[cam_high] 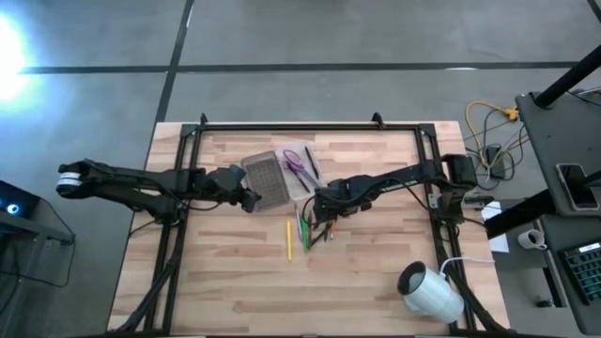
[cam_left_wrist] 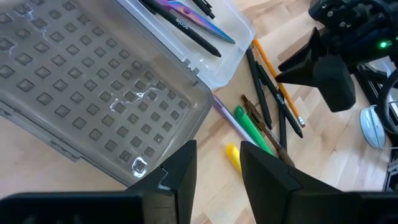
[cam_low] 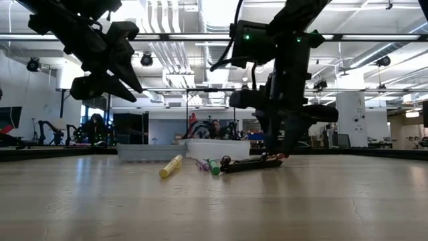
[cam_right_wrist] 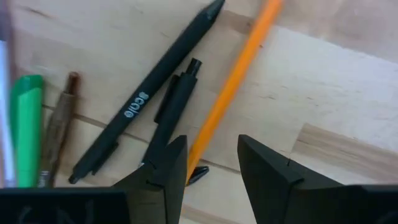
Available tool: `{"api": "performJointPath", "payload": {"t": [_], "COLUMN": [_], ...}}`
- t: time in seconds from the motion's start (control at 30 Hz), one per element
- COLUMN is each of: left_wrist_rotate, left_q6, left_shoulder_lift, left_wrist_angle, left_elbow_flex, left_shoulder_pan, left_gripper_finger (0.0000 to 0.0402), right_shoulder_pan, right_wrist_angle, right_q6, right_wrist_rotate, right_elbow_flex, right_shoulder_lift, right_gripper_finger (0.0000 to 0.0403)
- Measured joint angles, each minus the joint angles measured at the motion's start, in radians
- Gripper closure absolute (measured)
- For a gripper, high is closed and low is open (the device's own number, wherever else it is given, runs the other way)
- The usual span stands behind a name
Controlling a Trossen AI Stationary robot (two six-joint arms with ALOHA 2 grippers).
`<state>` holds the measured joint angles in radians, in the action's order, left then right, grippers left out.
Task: Pick & place school supplies into a supply box
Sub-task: Put the orange pencil into the supply box
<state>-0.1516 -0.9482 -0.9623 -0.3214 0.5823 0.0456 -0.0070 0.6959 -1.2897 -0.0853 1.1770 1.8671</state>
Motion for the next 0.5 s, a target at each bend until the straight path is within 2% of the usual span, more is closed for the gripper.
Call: {"api": "performJointPath", "payload": {"t": [0.23, 0.5], "left_wrist_rotate": [-0.001, -0.008], "left_q6": [0.0, 0.0], "left_shoulder_lift": [0.0, 0.0], "left_wrist_angle": [0.0, 0.0], "left_elbow_flex": [0.0, -0.002], "left_shoulder_pan": [0.0, 0.0], "left_gripper_finger": [0.0295, 0.0295], "right_shoulder_pan": [-0.006, -0.006], "right_wrist_angle": [-0.057, -0.084], "right_q6": [0.026, -0.016], "right_wrist_rotate": [0.003, 0.027], "right_elbow_flex": [-0.021, -0.063], "right_shoulder_lift": [0.0, 0.0], "right_gripper_finger": [0.0271, 0.0271]}}
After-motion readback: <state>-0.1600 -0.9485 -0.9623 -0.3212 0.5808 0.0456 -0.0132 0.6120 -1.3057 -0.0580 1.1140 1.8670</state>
